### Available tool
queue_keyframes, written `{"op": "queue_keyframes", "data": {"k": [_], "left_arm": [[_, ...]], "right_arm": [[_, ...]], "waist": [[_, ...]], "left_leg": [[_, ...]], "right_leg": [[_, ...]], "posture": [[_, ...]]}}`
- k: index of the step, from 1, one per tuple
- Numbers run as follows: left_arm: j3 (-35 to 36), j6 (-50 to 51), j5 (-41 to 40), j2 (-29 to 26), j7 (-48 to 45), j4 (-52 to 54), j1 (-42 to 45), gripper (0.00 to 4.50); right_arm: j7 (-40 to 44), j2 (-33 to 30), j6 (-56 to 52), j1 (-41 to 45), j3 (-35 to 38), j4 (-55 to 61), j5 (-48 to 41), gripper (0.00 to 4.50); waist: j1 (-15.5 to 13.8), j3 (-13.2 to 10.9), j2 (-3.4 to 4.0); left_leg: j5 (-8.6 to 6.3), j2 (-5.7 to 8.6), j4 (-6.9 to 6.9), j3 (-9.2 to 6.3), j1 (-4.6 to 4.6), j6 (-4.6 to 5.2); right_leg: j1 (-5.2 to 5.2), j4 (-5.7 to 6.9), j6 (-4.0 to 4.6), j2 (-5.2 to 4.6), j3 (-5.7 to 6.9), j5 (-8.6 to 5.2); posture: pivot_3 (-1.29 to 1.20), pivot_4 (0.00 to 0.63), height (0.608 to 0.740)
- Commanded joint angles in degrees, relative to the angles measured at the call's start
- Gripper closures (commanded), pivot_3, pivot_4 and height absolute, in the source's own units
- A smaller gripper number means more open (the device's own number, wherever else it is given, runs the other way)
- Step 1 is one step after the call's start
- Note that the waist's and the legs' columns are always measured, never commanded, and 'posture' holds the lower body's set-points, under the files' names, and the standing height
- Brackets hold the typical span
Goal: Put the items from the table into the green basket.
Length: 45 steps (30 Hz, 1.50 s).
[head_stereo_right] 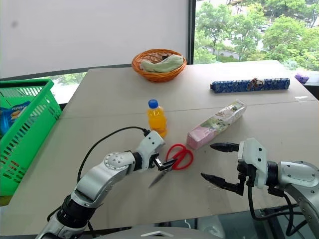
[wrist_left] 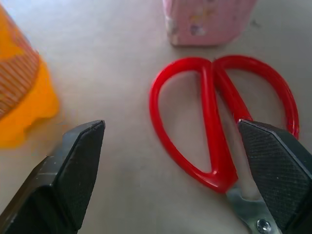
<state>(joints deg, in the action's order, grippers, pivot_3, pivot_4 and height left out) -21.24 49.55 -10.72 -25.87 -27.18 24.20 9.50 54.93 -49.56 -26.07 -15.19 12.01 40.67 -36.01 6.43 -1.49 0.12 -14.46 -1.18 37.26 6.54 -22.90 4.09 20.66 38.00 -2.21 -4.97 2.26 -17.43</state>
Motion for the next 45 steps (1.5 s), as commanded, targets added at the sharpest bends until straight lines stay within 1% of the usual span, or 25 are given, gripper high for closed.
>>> {"op": "queue_keyframes", "data": {"k": [1, 6, 9, 13, 17, 20, 23, 28, 29, 31, 32, 34, 37, 41, 45], "left_arm": [[-0.8, 1.5, 2.0, 2.8, 3.9, 1.2, -0.2, 0.05], [1.9, 2.6, 1.5, 6.9, 6.2, 0.1, 0.1, 0.05], [3.8, 3.5, 0.6, 8.3, 6.3, 0.0, 0.6, 0.05], [3.1, 3.9, 2.9, 7.6, 7.2, -2.0, 1.7, 0.05], [3.9, 5.6, 3.4, 9.2, 9.4, -2.9, 2.2, 0.05], [1.8, 5.8, 4.0, 7.9, 8.7, -3.0, 2.0, 0.05], [-0.2, 7.5, 4.1, 6.5, 8.1, -2.1, 1.5, 0.05], [0.7, 12.7, 3.9, 7.2, 10.0, -1.2, 0.7, 0.05], [0.7, 13.2, 3.7, 7.2, 10.1, -0.8, 0.4, 0.27], [0.6, 14.1, 3.5, 7.0, 10.1, -0.4, 0.0, 0.85], [0.4, 14.4, 3.5, 6.7, 10.0, -0.2, -0.1, 1.38], [0.5, 14.6, 3.2, 6.5, 9.7, 0.3, -0.4, 2.17], [1.1, 14.8, 2.6, 6.5, 9.6, 0.8, -0.7, 2.17], [1.7, 12.7, 2.5, 5.2, 9.1, 1.6, -1.8, 2.17], [3.9, 11.8, 1.5, 4.0, 8.3, 4.1, -4.3, 2.17]], "right_arm": [[-2.8, -2.1, -4.7, -2.3, 3.9, 4.8, -1.5, 0.00], [-3.6, -1.6, -4.7, -3.9, 5.7, 5.9, -1.6, 0.00], [-3.6, -1.4, -4.8, -4.0, 6.3, 5.6, -2.2, 0.00], [-3.6, -1.3, -3.7, -3.7, 5.0, 5.1, -0.5, 0.00], [-4.2, -0.7, -3.6, -2.8, 4.3, 4.7, 0.1, 0.00], [-4.4, -0.2, -3.5, -2.1, 3.9, 4.0, 0.7, 0.00], [-4.0, -0.2, -3.0, -2.1, 3.8, 3.3, 1.4, 0.00], [-3.7, 0.0, -2.5, -1.5, 3.7, 2.6, 2.0, 0.00], [-3.7, 0.1, -2.6, -1.4, 3.8, 2.5, 1.9, 0.00], [-3.5, 0.0, -2.9, -1.3, 3.8, 2.4, 1.6, 0.00], [-3.1, -0.6, -3.7, -1.5, 3.8, 2.5, 1.2, 0.00], [-2.0, -1.9, -4.1, -2.4, 3.9, 2.4, 1.9, 0.00], [-1.8, -2.2, -3.3, -2.5, 4.1, 1.5, 3.0, 0.00], [-2.5, -1.0, -2.4, -0.2, 3.8, 0.4, 3.0, 0.00], [-2.3, -0.4, -2.3, 0.6, 3.1, 0.0, 3.0, 0.00]], "waist": [[0.1, 0.0, -0.02], [0.7, 0.0, -0.07], [1.1, 0.0, -0.06], [1.5, 0.0, -0.07], [1.8, 0.0, -0.11], [2.1, 0.1, -0.11], [2.3, 0.1, -0.10], [2.4, 0.2, -0.13], [2.4, 0.2, -0.13], [2.4, 0.2, -0.12], [2.4, 0.2, -0.11], [2.4, 0.2, -0.11], [2.4, 0.2, -0.13], [2.5, 0.1, -0.14], [2.5, 0.1, -0.11]], "left_leg": [[0.00, 0.00, 0.00, -0.01, 0.00, 0.00], [-0.03, 0.00, 0.03, 0.00, -0.01, 0.05], [-0.08, 0.00, 0.07, 0.01, 0.00, 0.15], [-0.07, 0.00, 0.07, 0.01, 0.00, 0.16], [-0.05, 0.01, 0.08, 0.01, -0.01, 0.17], [-0.05, 0.01, 0.10, 0.01, 0.00, 0.19], [-0.07, 0.00, 0.10, 0.00, 0.04, 0.18], [-0.07, -0.01, 0.10, 0.00, 0.05, 0.18], [-0.07, -0.01, 0.10, 0.00, 0.05, 0.19], [-0.07, -0.03, 0.09, -0.01, 0.05, 0.18], [-0.07, -0.04, 0.08, -0.01, 0.06, 0.18], [-0.07, -0.04, 0.08, -0.01, 0.07, 0.18], [-0.08, -0.04, 0.08, -0.01, 0.07, 0.18], [-0.09, -0.06, 0.08, -0.01, 0.08, 0.18], [-0.07, -0.09, 0.02, -0.01, 0.10, 0.16]], "right_leg": [[0.00, 0.00, 0.00, -0.01, 0.00, 0.00], [-0.01, 0.00, -0.01, 0.00, 0.00, 0.00], [-0.01, 0.02, -0.01, 0.03, 0.00, 0.00], [-0.02, 0.02, -0.01, 0.08, 0.01, 0.00], [-0.04, 0.00, -0.03, 0.09, 0.00, 0.00], [-0.06, 0.02, -0.03, 0.12, 0.00, 0.01], [-0.09, 0.03, -0.03, 0.13, 0.00, 0.00], [-0.10, 0.02, -0.03, 0.14, -0.01, 0.00], [-0.10, 0.02, -0.03, 0.14, -0.01, 0.00], [-0.10, 0.02, -0.02, 0.16, -0.01, 0.00], [-0.10, 0.02, -0.02, 0.17, -0.01, 0.00], [-0.10, 0.02, -0.02, 0.17, -0.01, -0.01], [-0.10, 0.02, -0.02, 0.17, -0.01, 0.00], [-0.10, 0.02, -0.01, 0.17, -0.03, -0.01], [-0.09, 0.01, -0.01, 0.19, -0.03, -0.01]], "posture": [[-0.35, 0.020, 0.740], [-0.36, 0.019, 0.740], [-0.36, 0.015, 0.740], [-0.35, 0.015, 0.740], [-0.35, 0.008, 0.740], [-0.35, 0.008, 0.740], [-0.35, 0.012, 0.740], [-0.35, 0.018, 0.740], [-0.34, 0.022, 0.740], [-0.34, 0.022, 0.740], [-0.34, 0.022, 0.740], [-0.33, 0.026, 0.740], [-0.33, 0.026, 0.740], [-0.33, 0.031, 0.740], [-0.31, 0.035, 0.740]]}}
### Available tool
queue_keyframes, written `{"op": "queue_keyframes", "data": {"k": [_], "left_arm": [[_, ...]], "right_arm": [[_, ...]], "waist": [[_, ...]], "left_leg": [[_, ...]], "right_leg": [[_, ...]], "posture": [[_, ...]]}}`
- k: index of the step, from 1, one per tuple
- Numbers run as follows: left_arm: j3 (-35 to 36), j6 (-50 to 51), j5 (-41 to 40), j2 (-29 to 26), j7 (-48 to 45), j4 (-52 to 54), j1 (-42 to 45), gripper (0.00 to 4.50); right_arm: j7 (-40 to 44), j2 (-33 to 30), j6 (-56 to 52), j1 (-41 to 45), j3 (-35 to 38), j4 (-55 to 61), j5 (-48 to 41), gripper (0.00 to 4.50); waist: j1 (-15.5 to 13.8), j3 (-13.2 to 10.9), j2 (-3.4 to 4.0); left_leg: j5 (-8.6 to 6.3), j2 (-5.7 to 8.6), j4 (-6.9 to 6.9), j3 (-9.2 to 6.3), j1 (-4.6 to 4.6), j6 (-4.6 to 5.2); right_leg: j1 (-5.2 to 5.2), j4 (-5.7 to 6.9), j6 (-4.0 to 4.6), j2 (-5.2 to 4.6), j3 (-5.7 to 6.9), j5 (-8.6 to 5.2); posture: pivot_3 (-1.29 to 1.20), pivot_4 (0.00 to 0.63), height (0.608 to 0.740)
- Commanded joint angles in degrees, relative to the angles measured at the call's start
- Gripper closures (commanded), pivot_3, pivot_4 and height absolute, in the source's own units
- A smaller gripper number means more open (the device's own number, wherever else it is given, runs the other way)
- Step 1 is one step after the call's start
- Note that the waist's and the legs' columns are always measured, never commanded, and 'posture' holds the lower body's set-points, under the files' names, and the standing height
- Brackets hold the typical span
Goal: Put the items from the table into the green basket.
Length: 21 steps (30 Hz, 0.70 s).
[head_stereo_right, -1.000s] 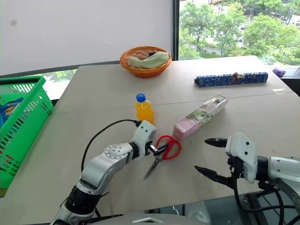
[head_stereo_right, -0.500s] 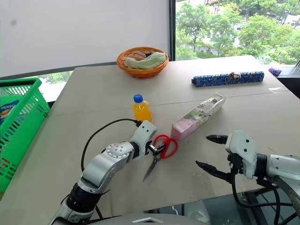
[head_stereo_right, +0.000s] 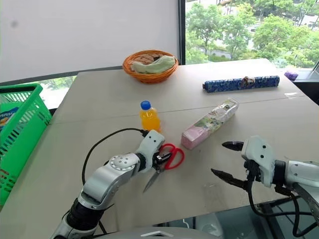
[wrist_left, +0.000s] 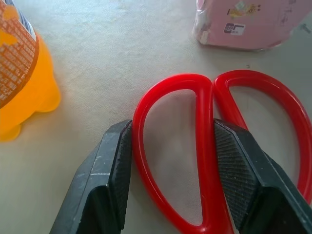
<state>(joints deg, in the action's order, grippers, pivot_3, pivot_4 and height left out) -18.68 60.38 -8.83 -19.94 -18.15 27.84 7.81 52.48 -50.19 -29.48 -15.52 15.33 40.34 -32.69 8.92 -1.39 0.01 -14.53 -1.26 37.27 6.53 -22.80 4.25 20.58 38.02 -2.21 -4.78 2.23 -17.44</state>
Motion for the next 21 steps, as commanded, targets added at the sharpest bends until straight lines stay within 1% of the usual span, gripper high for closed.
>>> {"op": "queue_keyframes", "data": {"k": [1, 3, 10, 14, 18, 21], "left_arm": [[2.1, 0.9, -0.6, -2.3, -0.8, 1.2, -3.5, 2.17], [4.1, 0.5, -1.0, -2.6, -0.5, 2.6, -5.2, 2.17], [15.1, -0.1, -2.3, -1.6, 2.1, 8.1, -11.0, 2.17], [20.0, -0.8, -1.7, -0.4, 4.3, 9.2, -13.4, 2.17], [27.9, -6.5, 1.9, 3.0, 12.0, 6.5, -12.3, 2.17], [32.5, -12.0, 3.2, 3.8, 15.1, 3.0, -10.2, 2.17]], "right_arm": [[0.4, 0.3, 1.4, 1.0, -0.5, 0.1, -0.1, 0.00], [0.7, 0.3, 1.8, 1.5, -1.1, -0.4, 0.3, 0.00], [2.2, 0.3, 3.6, 4.7, -3.5, -3.8, 1.4, 0.00], [2.7, 1.1, 4.8, 7.5, -6.1, -5.9, 2.1, 0.00], [3.0, 2.5, 5.5, 11.0, -9.0, -7.9, 2.8, 0.00], [3.5, 3.4, 6.5, 13.1, -11.0, -9.5, 3.9, 0.00]], "waist": [[0.0, 0.0, 0.00], [0.0, -0.1, 0.02], [-0.5, -0.6, -0.16], [-1.4, -0.8, -0.24], [-3.4, -1.0, -0.30], [-4.9, -1.1, -0.33]], "left_leg": [[0.00, -0.01, -0.02, 0.00, 0.00, -0.01], [0.00, -0.01, -0.05, 0.00, 0.01, -0.01], [-0.01, -0.02, -0.05, -0.02, 0.03, -0.01], [-0.01, -0.01, -0.05, -0.02, 0.03, -0.01], [-0.01, 0.00, -0.05, -0.02, 0.02, -0.02], [0.00, 0.00, -0.05, -0.03, -0.02, -0.03]], "right_leg": [[0.00, 0.00, 0.00, 0.00, 0.00, 0.00], [0.00, -0.01, 0.00, 0.00, 0.00, 0.00], [0.00, 0.00, 0.01, -0.04, 0.00, 0.00], [0.00, -0.01, 0.01, -0.06, 0.00, 0.00], [0.00, -0.02, 0.01, -0.08, 0.01, 0.00], [0.02, -0.02, 0.01, -0.09, 0.06, 0.00]], "posture": [[-0.31, 0.035, 0.740], [-0.29, 0.039, 0.740], [-0.22, 0.048, 0.740], [-0.17, 0.040, 0.740], [-0.15, 0.036, 0.740], [-0.13, 0.030, 0.740]]}}
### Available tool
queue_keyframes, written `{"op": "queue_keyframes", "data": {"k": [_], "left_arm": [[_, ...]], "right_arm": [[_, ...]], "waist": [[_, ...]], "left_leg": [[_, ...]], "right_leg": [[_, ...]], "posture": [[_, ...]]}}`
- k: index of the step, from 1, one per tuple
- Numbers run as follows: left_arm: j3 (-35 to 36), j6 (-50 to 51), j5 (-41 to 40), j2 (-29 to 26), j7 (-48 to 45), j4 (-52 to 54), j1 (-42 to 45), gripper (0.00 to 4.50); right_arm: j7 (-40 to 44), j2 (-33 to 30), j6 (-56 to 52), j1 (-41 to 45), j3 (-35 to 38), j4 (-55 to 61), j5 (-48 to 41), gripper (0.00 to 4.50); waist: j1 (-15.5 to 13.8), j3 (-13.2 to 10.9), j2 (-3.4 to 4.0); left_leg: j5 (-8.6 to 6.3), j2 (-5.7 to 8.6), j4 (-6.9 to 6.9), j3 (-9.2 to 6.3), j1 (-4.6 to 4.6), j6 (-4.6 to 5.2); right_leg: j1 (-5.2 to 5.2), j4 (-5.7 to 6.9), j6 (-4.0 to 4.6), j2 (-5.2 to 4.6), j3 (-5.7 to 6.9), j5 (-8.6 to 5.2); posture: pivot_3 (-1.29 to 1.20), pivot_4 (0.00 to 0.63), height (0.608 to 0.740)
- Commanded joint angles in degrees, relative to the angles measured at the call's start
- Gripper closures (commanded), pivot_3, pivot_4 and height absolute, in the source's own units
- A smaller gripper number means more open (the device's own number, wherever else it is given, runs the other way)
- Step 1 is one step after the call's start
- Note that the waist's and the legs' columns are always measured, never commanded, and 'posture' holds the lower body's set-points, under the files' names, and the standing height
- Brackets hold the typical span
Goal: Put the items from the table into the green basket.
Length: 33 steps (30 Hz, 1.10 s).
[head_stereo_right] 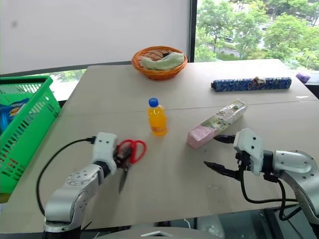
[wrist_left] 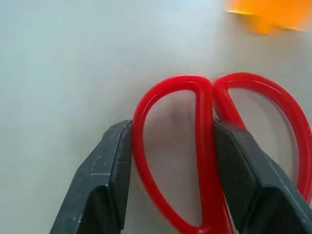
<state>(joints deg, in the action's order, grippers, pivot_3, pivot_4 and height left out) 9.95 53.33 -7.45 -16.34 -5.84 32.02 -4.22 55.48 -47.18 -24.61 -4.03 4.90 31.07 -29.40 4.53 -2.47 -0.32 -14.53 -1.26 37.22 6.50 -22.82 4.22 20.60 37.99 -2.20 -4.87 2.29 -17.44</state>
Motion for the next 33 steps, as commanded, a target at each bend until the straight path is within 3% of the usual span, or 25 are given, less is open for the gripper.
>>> {"op": "queue_keyframes", "data": {"k": [1, 4, 9, 13, 16, 19, 21, 24, 29, 33], "left_arm": [[5.0, -6.7, 2.2, -0.1, 3.4, -2.3, 3.0, 2.17], [7.1, -10.4, 2.2, -0.8, 3.9, -6.3, 7.8, 2.17], [5.1, -17.5, 2.7, -1.7, 3.9, -22.3, 23.9, 2.17], [4.4, -26.6, 2.3, -1.8, 3.2, -47.1, 43.4, 2.17], [2.6, -36.3, 3.9, -3.1, 0.7, -68.1, 58.2, 2.17], [3.9, -46.9, 2.5, -3.9, -1.6, -83.0, 69.9, 1.19], [3.4, -48.8, 3.4, -4.4, -0.4, -88.1, 73.4, 0.22], [3.8, -52.6, 2.2, -4.6, -2.2, -87.0, 72.1, 0.10], [4.9, -51.9, -1.5, -5.3, -5.4, -72.0, 64.4, 0.10], [6.2, -44.3, -14.5, -4.8, -19.1, -53.1, 54.0, 0.10]], "right_arm": [[0.6, 0.9, 2.3, 2.7, -1.1, -0.8, 0.8, 0.00], [-0.7, 2.9, 2.3, 7.0, -1.5, -2.5, 0.4, 0.00], [-8.7, 9.5, -0.9, 18.0, 0.6, -6.8, -1.6, 0.00], [-16.2, 14.7, -3.0, 27.7, 2.3, -10.0, -2.5, 0.00], [-18.3, 16.4, -3.7, 31.6, 2.4, -11.7, -2.2, 0.00], [-18.3, 16.5, -2.8, 31.4, 2.0, -12.2, -1.1, 0.00], [-18.4, 16.2, -2.1, 30.3, 1.8, -11.5, -0.2, 0.00], [-18.6, 15.8, -1.5, 27.6, 2.4, -9.4, 0.5, 0.00], [-19.7, 15.1, -1.0, 23.1, 3.7, -6.5, 1.1, 0.00], [-20.1, 15.2, -0.7, 21.0, 4.0, -5.3, 1.4, 0.00]], "waist": [[-1.0, 0.0, -0.02], [-1.6, 0.0, -0.05], [-2.5, 0.0, -0.13], [-2.3, 0.1, -0.18], [-2.2, 0.1, -0.25], [-2.0, 0.1, -0.31], [-1.4, 0.1, -0.31], [0.3, 0.2, -0.25], [3.1, 0.1, -0.23], [4.6, 0.1, -0.21]], "left_leg": [[0.03, 0.01, 0.00, 0.00, -0.03, -0.05], [0.10, 0.06, 0.02, 0.01, -0.12, -0.17], [0.13, 0.13, 0.13, 0.00, -0.16, -0.21], [0.14, 0.21, 0.20, -0.01, -0.31, -0.20], [0.32, 0.26, 0.38, -0.09, -1.09, 0.08], [0.34, 0.27, 0.42, -0.07, -1.44, 0.10], [0.32, 0.27, 0.46, -0.12, -1.80, 0.12], [0.32, 0.30, 0.34, -0.20, -1.77, 0.13], [0.40, 0.20, 0.55, -0.29, -1.76, 0.01], [0.39, 0.08, 1.15, -0.33, -1.71, 0.01]], "right_leg": [[0.02, -0.01, 0.00, 0.00, 0.01, 0.00], [0.06, -0.04, 0.00, -0.06, 0.04, 0.00], [0.05, 0.01, 0.02, -0.12, 0.12, 0.05], [0.13, 0.01, -0.24, -0.10, 0.18, 0.22], [0.76, 0.12, -0.42, -0.03, 0.29, 0.32], [1.04, 0.02, -0.51, 0.16, 0.51, 0.35], [1.30, -0.03, -0.54, 0.33, 0.76, 0.34], [1.29, -0.03, -0.58, 0.32, 0.90, 0.32], [1.20, 0.07, -0.62, 0.29, 0.92, 0.29], [1.11, 0.61, -0.62, 0.22, 0.86, 0.29]], "posture": [[-0.13, 0.030, 0.740], [-0.12, 0.024, 0.740], [-0.12, 0.002, 0.740], [-0.12, 0.000, 0.740], [-0.13, 0.000, 0.740], [-0.16, 0.000, 0.740], [-0.19, 0.000, 0.740], [-0.22, 0.000, 0.740], [-0.23, 0.000, 0.740], [-0.25, 0.000, 0.740]]}}
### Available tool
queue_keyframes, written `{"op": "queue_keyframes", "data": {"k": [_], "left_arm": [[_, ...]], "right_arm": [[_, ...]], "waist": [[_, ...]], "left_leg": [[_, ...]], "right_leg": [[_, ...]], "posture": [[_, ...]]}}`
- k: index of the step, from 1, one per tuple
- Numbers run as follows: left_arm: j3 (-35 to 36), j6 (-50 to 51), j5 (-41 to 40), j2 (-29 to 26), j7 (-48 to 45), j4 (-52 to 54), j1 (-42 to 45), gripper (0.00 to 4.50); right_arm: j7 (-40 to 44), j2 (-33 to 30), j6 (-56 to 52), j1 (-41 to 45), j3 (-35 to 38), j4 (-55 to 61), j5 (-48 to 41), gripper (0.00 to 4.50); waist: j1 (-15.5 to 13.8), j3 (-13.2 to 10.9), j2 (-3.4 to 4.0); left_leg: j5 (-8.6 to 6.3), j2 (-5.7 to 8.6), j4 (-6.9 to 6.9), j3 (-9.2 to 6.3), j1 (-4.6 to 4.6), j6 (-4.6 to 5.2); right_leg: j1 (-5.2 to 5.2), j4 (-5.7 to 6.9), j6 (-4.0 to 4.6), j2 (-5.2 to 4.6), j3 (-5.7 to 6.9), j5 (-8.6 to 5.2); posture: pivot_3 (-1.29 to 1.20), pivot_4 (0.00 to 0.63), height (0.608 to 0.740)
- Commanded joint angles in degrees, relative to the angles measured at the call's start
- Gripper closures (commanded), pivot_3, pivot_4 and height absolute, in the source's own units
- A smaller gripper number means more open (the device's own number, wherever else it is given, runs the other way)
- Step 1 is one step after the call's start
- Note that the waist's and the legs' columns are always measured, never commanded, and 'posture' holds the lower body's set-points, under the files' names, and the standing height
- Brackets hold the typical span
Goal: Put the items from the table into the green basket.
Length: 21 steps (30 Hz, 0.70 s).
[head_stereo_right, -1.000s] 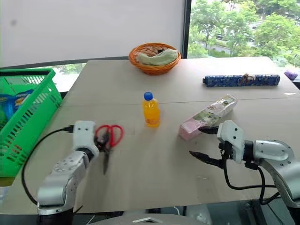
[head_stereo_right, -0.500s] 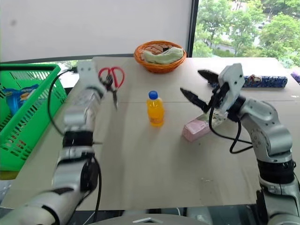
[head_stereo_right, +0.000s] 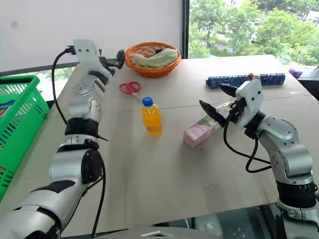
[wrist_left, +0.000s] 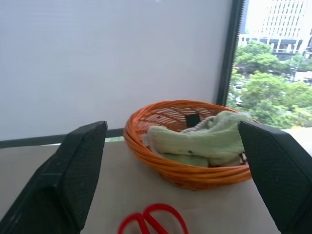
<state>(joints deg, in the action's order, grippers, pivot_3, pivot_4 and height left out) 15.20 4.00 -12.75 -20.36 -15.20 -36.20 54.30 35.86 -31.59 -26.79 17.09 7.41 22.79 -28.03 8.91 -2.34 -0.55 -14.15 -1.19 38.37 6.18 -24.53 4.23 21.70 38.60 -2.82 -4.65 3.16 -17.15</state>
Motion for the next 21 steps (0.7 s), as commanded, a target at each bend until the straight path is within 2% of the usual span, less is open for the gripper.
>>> {"op": "queue_keyframes", "data": {"k": [1, 2, 3, 6, 8, 10, 16, 21], "left_arm": [[0.2, 7.7, -11.0, -2.7, -13.8, 19.6, -8.0, 0.10], [-0.1, 10.8, -13.3, -5.5, -18.0, 24.4, -11.4, 0.10], [0.0, 13.8, -15.5, -7.8, -21.3, 27.9, -13.7, 0.10], [-1.4, 18.6, -17.9, -15.4, -30.2, 33.8, -18.9, 0.10], [-3.2, 18.7, -17.2, -17.7, -33.5, 35.0, -21.3, 0.10], [-5.6, 19.3, -17.1, -17.5, -35.1, 36.6, -23.0, 0.10], [-12.8, 19.4, -15.1, -11.2, -35.3, 37.5, -27.1, 0.10], [-16.1, 16.9, -11.3, -8.9, -35.3, 34.4, -27.9, 0.10]], "right_arm": [[-0.4, -0.6, 2.0, -0.4, 1.4, 2.6, 0.7, 0.00], [-0.1, -1.1, 2.7, -0.7, 1.3, 1.8, 1.5, 0.00], [0.3, -1.4, 3.2, -0.9, 1.3, 1.3, 2.0, 0.00], [1.2, -2.0, 4.2, -1.2, 1.3, 0.0, 2.5, 0.00], [1.7, -2.1, 4.8, -0.9, 1.1, -0.9, 2.7, 0.00], [2.3, -2.0, 5.4, -0.3, 0.5, -1.8, 3.1, 0.00], [3.2, -1.2, 6.0, 1.6, -0.8, -3.1, 3.1, 0.00], [6.5, -5.0, 4.4, -3.5, -3.6, -0.9, 5.2, 0.00]], "waist": [[0.7, 0.0, 0.01], [0.9, 0.0, 0.02], [1.4, 0.0, 0.07], [2.2, 0.0, 0.07], [2.1, 0.1, 0.09], [1.2, 0.1, 0.10], [-0.9, 0.1, 0.10], [-1.8, 0.1, 0.12]], "left_leg": [[0.00, 0.00, 0.04, 0.03, 0.10, 0.00], [-0.02, -0.01, -0.04, 0.08, 0.71, -0.01], [-0.02, -0.02, -0.03, 0.08, 0.84, -0.01], [-0.01, -0.12, -0.04, 0.11, 0.90, -0.03], [-0.01, -0.10, -0.03, 0.10, 0.89, -0.03], [-0.02, -0.09, -0.03, 0.10, 0.88, -0.02], [-0.03, -0.07, -0.02, 0.11, 0.81, 0.01], [-0.04, -0.09, -0.05, 0.16, 0.78, 0.02]], "right_leg": [[-0.03, 0.15, 0.00, -0.03, -0.07, 0.00], [-0.50, 0.26, 0.01, -0.06, -0.32, 0.00], [-0.58, 0.31, 0.01, -0.05, -0.37, -0.01], [-0.57, 0.40, 0.04, 0.08, -0.53, 0.00], [-0.57, 0.40, 0.04, 0.08, -0.57, 0.00], [-0.57, 0.36, 0.04, 0.07, -0.58, 0.01], [-0.53, 0.34, 0.04, 0.04, -0.59, 0.01], [-0.46, 0.32, 0.05, 0.07, -0.65, 0.00]], "posture": [[-0.25, 0.000, 0.740], [-0.24, 0.000, 0.740], [-0.24, 0.000, 0.740], [-0.21, 0.000, 0.740], [-0.20, 0.000, 0.740], [-0.20, 0.000, 0.740], [-0.19, 0.000, 0.740], [-0.23, 0.000, 0.740]]}}
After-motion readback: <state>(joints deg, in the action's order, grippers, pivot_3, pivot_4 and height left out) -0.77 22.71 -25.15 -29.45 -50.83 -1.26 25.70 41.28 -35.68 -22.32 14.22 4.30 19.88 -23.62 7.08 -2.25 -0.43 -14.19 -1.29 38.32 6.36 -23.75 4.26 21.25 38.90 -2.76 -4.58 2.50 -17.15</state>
